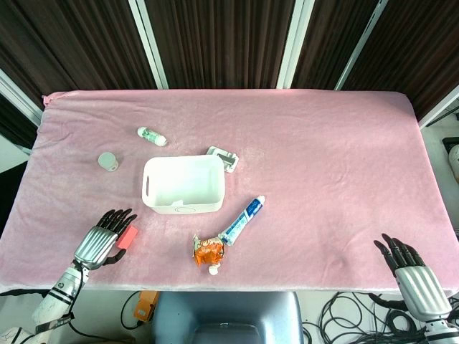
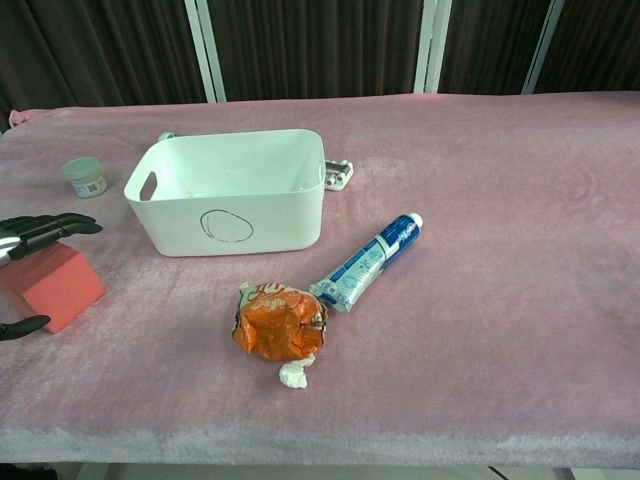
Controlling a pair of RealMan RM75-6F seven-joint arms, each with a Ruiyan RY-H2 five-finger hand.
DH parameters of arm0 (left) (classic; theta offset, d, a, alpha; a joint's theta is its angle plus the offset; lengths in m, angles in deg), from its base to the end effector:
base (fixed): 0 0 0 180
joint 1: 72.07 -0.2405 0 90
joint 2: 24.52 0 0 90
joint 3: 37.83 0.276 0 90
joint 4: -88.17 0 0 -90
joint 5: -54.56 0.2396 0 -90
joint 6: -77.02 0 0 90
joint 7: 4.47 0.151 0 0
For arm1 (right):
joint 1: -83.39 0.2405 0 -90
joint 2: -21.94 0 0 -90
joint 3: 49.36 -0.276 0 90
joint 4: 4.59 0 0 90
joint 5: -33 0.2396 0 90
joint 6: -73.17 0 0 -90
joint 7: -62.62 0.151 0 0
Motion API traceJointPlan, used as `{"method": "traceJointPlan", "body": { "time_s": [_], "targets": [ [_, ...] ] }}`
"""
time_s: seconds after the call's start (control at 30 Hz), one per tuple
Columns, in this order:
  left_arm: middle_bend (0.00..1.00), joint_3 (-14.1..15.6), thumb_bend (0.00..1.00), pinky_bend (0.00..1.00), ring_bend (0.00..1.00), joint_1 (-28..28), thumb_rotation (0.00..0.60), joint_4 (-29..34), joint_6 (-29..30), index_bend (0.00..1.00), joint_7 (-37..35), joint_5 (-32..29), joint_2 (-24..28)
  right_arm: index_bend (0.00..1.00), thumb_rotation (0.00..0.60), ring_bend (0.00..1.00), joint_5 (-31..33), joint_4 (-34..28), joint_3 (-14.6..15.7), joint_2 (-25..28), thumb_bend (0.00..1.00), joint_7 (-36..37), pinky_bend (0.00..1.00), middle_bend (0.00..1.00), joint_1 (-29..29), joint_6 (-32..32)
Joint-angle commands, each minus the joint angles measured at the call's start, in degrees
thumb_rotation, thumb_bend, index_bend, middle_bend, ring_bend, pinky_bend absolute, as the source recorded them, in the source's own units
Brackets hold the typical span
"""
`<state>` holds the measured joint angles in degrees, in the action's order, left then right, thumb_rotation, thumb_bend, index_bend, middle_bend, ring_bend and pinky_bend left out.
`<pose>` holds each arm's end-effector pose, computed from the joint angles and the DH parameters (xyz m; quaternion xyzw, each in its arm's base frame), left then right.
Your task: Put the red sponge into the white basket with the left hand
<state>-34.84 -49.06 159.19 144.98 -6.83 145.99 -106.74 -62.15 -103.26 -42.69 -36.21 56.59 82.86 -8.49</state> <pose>-0.3236 0.2733 0.0049 -0.7568 -0.3517 -0.3411 0.4327 -0.3343 -0.1149 0.1273 0.6776 -0.4163 0.2933 0.5306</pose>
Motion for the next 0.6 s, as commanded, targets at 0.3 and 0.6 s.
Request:
{"method": "traceJointPlan", "body": {
  "time_s": [0.3, 0.6],
  "targets": [
    [0.00, 0.1, 0.35, 0.08, 0.00, 0.0, 0.600, 0.1, 0.1, 0.00, 0.1, -0.1, 0.0, 0.01, 0.600, 0.00, -0.1, 0.1, 0.1, 0.1, 0.10, 0.1, 0.23, 0.00, 0.0, 0.1],
    [0.00, -0.3, 0.35, 0.08, 0.00, 0.1, 0.600, -1.3, -1.2, 0.07, 2.1, -1.7, -1.4, 0.01, 0.600, 0.00, -0.4, 0.2, 0.3, 0.1, 0.10, 0.2, 0.23, 0.00, 0.1, 0.3]
  ]
}}
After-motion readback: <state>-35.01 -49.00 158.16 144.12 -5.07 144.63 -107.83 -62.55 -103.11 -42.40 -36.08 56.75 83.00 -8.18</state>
